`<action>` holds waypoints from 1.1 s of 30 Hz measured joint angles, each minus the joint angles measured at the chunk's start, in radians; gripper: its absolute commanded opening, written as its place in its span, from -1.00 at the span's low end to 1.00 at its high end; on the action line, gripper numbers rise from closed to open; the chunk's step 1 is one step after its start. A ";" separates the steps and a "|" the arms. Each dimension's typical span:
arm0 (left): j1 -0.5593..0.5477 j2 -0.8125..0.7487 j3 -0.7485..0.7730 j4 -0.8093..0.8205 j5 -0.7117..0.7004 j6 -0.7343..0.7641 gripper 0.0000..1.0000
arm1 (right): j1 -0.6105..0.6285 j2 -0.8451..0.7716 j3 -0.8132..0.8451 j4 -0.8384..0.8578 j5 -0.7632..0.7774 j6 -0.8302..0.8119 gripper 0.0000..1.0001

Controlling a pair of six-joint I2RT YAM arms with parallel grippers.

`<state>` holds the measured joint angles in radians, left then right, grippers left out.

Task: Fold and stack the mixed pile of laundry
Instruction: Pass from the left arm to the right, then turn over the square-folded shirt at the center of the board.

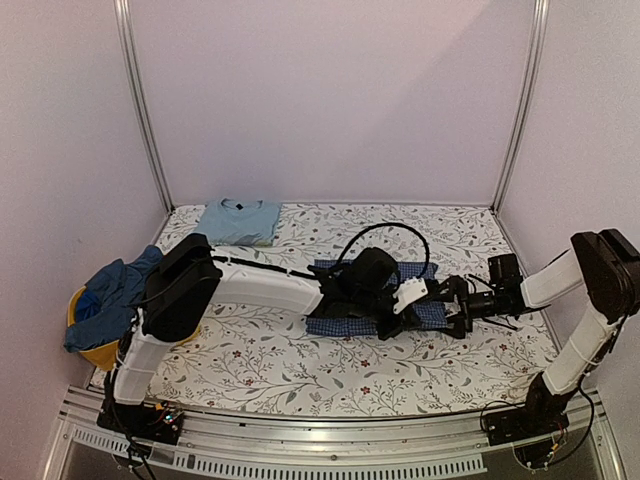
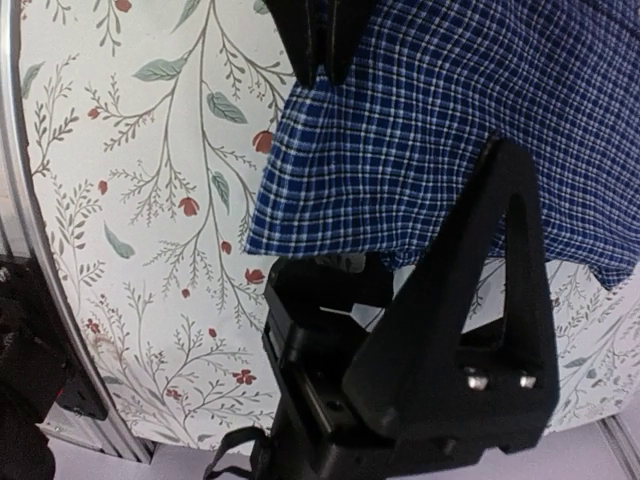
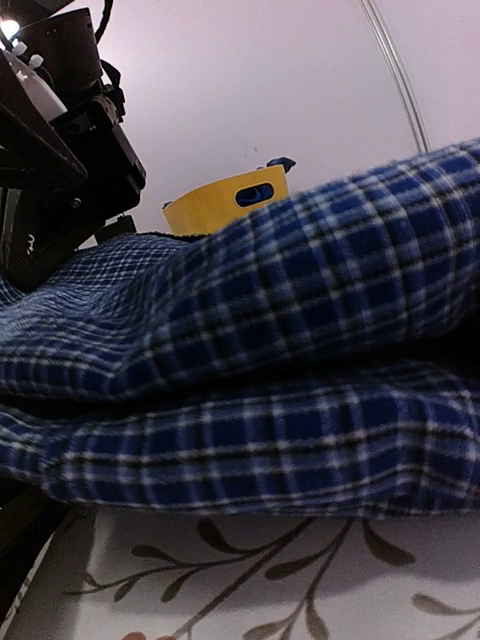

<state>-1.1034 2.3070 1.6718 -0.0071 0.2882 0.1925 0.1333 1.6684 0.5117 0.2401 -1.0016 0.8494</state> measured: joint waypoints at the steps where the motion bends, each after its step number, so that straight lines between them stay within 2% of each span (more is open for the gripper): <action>1: 0.001 -0.010 -0.006 0.010 0.009 -0.006 -1.00 | 0.004 0.017 0.000 0.033 -0.007 0.028 0.69; 7: 0.004 -0.035 -0.019 0.047 0.048 -0.018 -1.00 | 0.016 0.126 0.068 0.103 -0.020 0.124 0.22; 9: 0.004 -0.035 -0.020 0.045 0.052 -0.017 -1.00 | 0.023 0.170 0.117 0.113 -0.016 0.145 -0.13; 10: 0.004 -0.035 -0.020 0.045 0.052 -0.017 -1.00 | 0.028 0.193 0.143 0.117 -0.006 0.158 -0.24; 11: 0.003 -0.035 -0.020 0.046 0.052 -0.017 -0.92 | 0.032 0.216 0.166 0.119 0.001 0.166 -0.45; 13: 0.003 -0.035 -0.020 0.045 0.048 -0.019 -0.60 | 0.039 0.253 0.202 0.105 0.013 0.171 -0.74; 16: 0.005 -0.036 -0.020 0.041 0.041 -0.048 -0.04 | 0.046 0.276 0.266 -0.005 0.042 0.134 -0.93; 19: 0.013 -0.069 -0.058 0.039 0.037 -0.102 0.55 | 0.047 0.275 0.364 -0.192 0.098 0.025 -1.00; 20: 0.021 -0.094 -0.087 0.039 0.035 -0.121 0.92 | 0.046 0.273 0.392 -0.246 0.115 -0.015 -1.00; 21: 0.032 -0.126 -0.118 0.035 0.035 -0.141 0.98 | 0.042 0.269 0.420 -0.307 0.136 -0.060 -0.99; 26: 0.118 -0.288 -0.226 0.029 0.014 -0.211 0.99 | -0.021 0.208 0.498 -0.606 0.243 -0.298 -1.00; 33: 0.183 -0.372 -0.277 0.011 -0.022 -0.250 0.99 | -0.135 0.113 0.657 -0.958 0.558 -0.584 -1.00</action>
<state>-0.9207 1.9350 1.3945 0.0036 0.2661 -0.0578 -0.0021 1.7813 1.1690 -0.7174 -0.4438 0.2649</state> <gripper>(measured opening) 0.996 0.023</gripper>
